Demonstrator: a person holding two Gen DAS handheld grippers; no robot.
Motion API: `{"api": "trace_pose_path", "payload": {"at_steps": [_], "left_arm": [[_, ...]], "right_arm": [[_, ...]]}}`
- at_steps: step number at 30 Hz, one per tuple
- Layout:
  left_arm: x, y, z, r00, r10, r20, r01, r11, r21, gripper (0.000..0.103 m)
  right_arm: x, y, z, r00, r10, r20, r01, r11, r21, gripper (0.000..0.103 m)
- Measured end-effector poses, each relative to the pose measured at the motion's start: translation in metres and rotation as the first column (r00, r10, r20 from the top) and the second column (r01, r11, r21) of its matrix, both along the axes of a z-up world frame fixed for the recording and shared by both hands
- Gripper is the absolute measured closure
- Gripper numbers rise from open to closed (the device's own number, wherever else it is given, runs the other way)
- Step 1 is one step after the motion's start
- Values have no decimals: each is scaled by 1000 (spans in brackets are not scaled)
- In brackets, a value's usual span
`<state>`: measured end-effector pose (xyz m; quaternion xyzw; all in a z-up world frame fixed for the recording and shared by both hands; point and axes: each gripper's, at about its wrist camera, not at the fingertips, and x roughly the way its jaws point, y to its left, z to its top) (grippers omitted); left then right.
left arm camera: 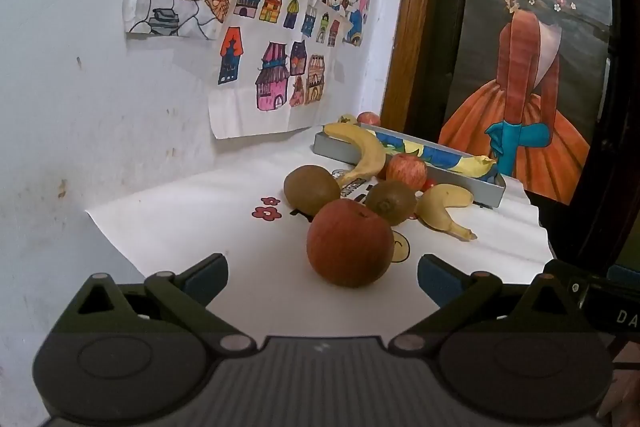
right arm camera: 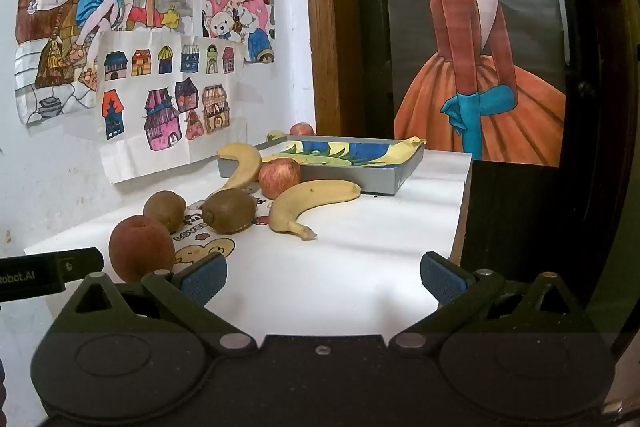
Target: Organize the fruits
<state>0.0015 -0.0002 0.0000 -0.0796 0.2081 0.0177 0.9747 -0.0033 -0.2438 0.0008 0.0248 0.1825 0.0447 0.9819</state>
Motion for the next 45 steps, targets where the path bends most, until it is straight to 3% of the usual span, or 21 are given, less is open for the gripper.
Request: {"api": "trace_pose_path", "payload": {"at_steps": [18, 45], "left_arm": [[3, -2, -15, 1000, 4, -16, -4, 1000, 0, 0], [9, -2, -13, 999, 5, -38, -5, 1000, -2, 0]], "right_arm": [[7, 2, -3, 1000, 0, -10, 0, 1000, -1, 1], [14, 2, -7, 1000, 1, -26, -1, 1000, 3, 1]]}}
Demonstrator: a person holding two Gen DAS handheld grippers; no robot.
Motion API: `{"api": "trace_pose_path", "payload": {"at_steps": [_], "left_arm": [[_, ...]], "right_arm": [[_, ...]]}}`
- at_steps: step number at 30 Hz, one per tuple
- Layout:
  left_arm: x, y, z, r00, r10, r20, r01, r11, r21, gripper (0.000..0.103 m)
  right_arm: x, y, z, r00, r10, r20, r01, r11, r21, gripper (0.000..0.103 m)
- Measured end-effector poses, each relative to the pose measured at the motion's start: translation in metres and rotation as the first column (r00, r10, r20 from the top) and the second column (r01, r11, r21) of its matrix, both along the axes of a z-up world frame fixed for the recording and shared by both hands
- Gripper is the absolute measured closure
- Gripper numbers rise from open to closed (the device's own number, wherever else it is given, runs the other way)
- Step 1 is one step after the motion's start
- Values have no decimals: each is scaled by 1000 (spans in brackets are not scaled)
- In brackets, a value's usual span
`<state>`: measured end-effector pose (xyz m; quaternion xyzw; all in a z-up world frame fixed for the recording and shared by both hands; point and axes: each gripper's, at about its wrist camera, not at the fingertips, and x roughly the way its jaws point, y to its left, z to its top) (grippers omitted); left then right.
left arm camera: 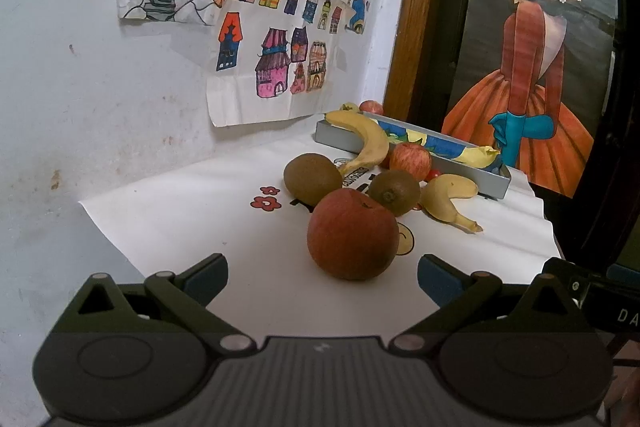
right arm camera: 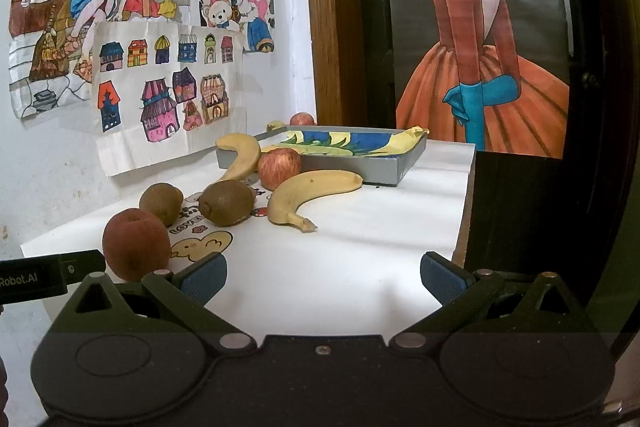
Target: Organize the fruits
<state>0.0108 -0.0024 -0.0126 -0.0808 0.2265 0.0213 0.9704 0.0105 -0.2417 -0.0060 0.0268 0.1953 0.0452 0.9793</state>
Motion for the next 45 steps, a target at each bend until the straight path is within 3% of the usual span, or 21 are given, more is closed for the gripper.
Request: {"api": "trace_pose_path", "payload": {"at_steps": [17, 32, 41, 45], "left_arm": [[12, 0, 1, 1000, -1, -16, 1, 1000, 19, 0], [43, -5, 8, 999, -37, -26, 37, 999, 30, 0], [68, -10, 1, 995, -62, -75, 65, 997, 29, 0], [74, -8, -5, 994, -58, -97, 61, 998, 23, 0]], "right_arm": [[9, 0, -1, 999, 16, -33, -16, 1000, 8, 1], [61, -17, 13, 984, 173, -37, -174, 985, -24, 1], [101, -24, 21, 948, 316, -51, -318, 946, -57, 1], [122, -17, 31, 902, 428, -52, -431, 898, -89, 1]]}}
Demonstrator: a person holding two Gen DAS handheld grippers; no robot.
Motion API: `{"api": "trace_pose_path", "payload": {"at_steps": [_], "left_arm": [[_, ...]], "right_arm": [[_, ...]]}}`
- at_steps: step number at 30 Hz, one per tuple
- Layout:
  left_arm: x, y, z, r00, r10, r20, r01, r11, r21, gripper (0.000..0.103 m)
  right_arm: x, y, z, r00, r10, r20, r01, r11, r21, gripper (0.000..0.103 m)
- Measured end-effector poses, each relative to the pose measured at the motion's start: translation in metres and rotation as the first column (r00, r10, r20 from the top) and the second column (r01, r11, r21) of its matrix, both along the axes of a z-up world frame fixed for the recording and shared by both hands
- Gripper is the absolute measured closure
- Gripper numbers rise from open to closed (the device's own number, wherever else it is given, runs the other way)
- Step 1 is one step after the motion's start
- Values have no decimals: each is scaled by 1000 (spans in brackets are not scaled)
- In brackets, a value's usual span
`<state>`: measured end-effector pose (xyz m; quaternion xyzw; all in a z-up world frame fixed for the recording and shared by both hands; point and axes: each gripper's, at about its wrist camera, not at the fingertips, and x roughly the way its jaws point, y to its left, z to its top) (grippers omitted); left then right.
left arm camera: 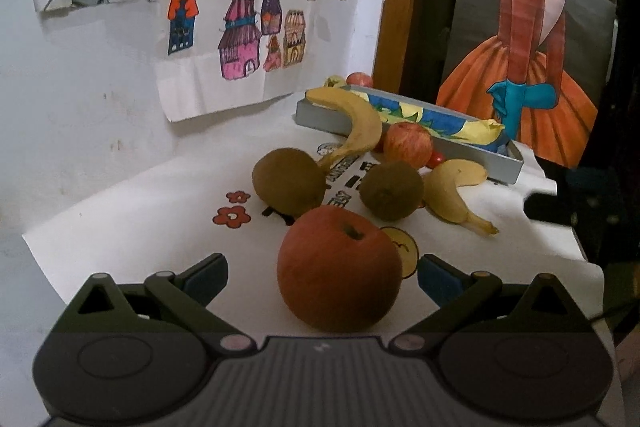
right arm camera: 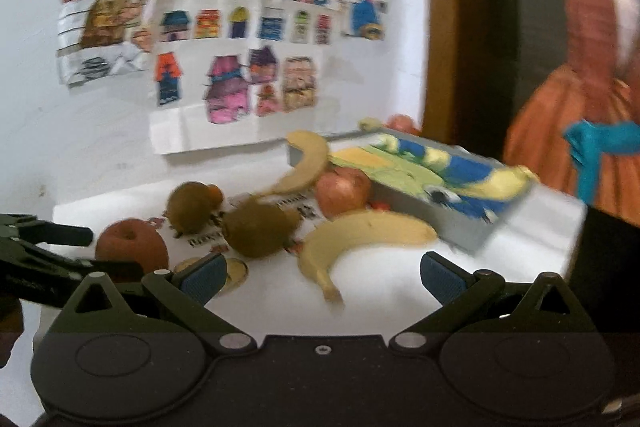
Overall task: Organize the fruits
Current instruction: 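Move the left tool to the large red apple while the right tool reaches the brown kiwi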
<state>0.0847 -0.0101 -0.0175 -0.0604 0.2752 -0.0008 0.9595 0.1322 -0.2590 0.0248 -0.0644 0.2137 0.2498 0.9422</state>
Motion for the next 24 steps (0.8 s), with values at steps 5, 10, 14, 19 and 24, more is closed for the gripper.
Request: {"api": "trace_pose_path", "payload": {"at_steps": [5, 10, 14, 19, 24], "left_arm": [[8, 0, -7, 999, -11, -44, 11, 1000, -1, 0], [16, -1, -11, 998, -2, -62, 2, 1000, 6, 0], [21, -2, -11, 997, -5, -81, 6, 1000, 16, 0], [22, -5, -10, 996, -30, -89, 32, 999, 28, 3], [22, -9, -11, 994, -48, -100, 52, 998, 37, 13]], "right_arm": [[30, 16, 10, 975, 222, 11, -222, 975, -25, 1], [64, 38, 5, 938, 346, -12, -346, 937, -41, 1], [86, 48, -6, 930, 363, -66, -364, 931, -15, 1], [101, 59, -20, 902, 416, -118, -420, 908, -7, 4], [109, 72, -29, 880, 447, -161, -457, 889, -35, 13]]}}
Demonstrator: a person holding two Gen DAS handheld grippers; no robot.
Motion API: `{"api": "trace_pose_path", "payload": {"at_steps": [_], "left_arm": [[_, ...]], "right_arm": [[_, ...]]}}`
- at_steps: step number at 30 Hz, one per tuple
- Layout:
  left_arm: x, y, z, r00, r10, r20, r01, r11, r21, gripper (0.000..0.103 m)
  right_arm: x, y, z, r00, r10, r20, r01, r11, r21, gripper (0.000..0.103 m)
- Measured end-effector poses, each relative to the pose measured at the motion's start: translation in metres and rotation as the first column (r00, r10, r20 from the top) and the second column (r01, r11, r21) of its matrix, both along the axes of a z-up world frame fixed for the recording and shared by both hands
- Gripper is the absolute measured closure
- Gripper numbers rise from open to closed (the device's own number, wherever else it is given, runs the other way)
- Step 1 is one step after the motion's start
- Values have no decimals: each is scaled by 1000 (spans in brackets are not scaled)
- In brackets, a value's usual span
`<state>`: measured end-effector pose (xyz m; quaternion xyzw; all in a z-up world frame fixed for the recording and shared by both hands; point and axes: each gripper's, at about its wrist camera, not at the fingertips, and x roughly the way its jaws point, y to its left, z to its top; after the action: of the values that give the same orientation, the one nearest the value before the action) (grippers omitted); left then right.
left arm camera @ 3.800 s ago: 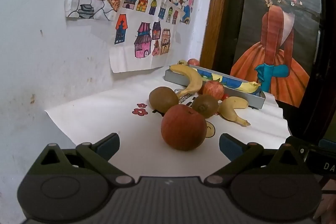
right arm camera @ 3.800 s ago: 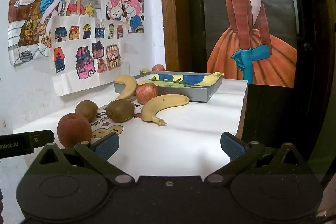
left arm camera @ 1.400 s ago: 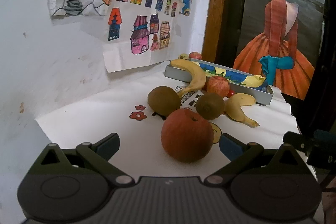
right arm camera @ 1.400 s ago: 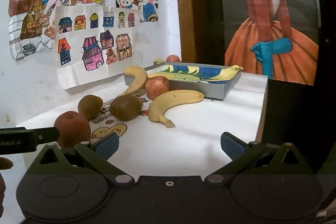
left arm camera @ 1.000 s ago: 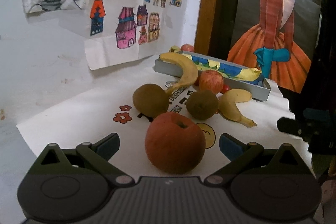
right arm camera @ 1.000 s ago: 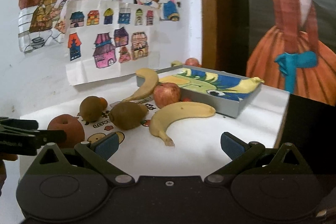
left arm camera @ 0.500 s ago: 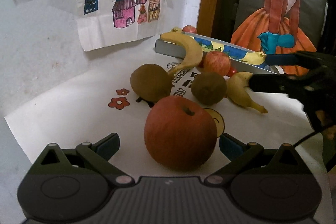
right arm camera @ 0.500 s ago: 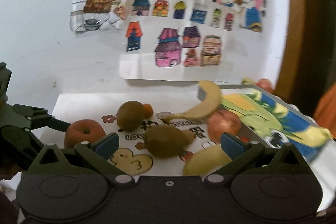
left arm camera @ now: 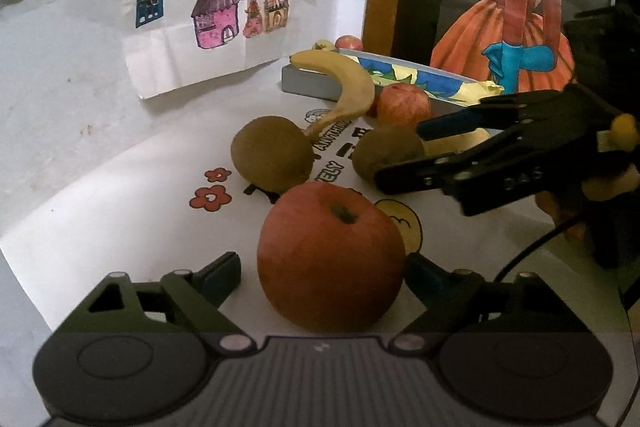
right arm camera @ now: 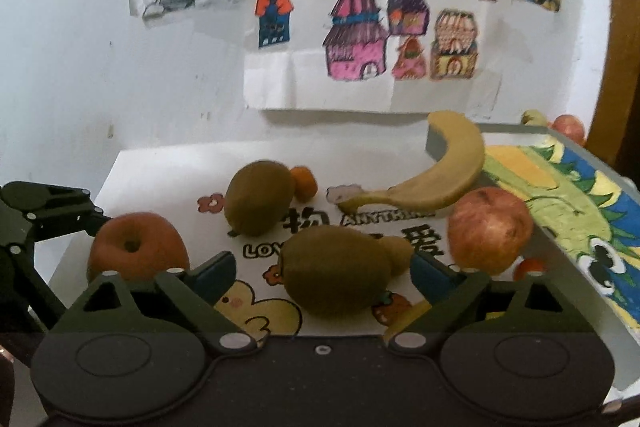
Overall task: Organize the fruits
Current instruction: 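Move the left tool to the large red apple while the right tool reaches the brown kiwi, then close the left gripper on the red apple while the right gripper closes on the kiwi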
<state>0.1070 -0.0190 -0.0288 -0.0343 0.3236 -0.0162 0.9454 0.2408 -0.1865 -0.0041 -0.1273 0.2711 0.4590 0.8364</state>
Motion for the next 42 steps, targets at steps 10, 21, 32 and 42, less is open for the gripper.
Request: {"api": "trace_pose_path", "payload": {"at_steps": [10, 21, 32, 42], "left_arm": [[0, -1, 0, 1000, -17, 11, 16, 1000, 9, 25], [1, -3, 0, 1000, -23, 11, 23, 1000, 19, 29], [0, -3, 1, 1000, -10, 5, 10, 1000, 15, 29], [1, -3, 2, 1000, -11, -2, 11, 1000, 10, 29]], "right_arm": [[13, 14, -11, 995, -47, -87, 43, 998, -46, 22], [5, 25, -16, 996, -92, -12, 91, 991, -95, 26], [-1, 24, -15, 987, -162, -2, 161, 983, -87, 36], [-10, 13, -14, 989, -145, -38, 144, 989, -18, 36]]}}
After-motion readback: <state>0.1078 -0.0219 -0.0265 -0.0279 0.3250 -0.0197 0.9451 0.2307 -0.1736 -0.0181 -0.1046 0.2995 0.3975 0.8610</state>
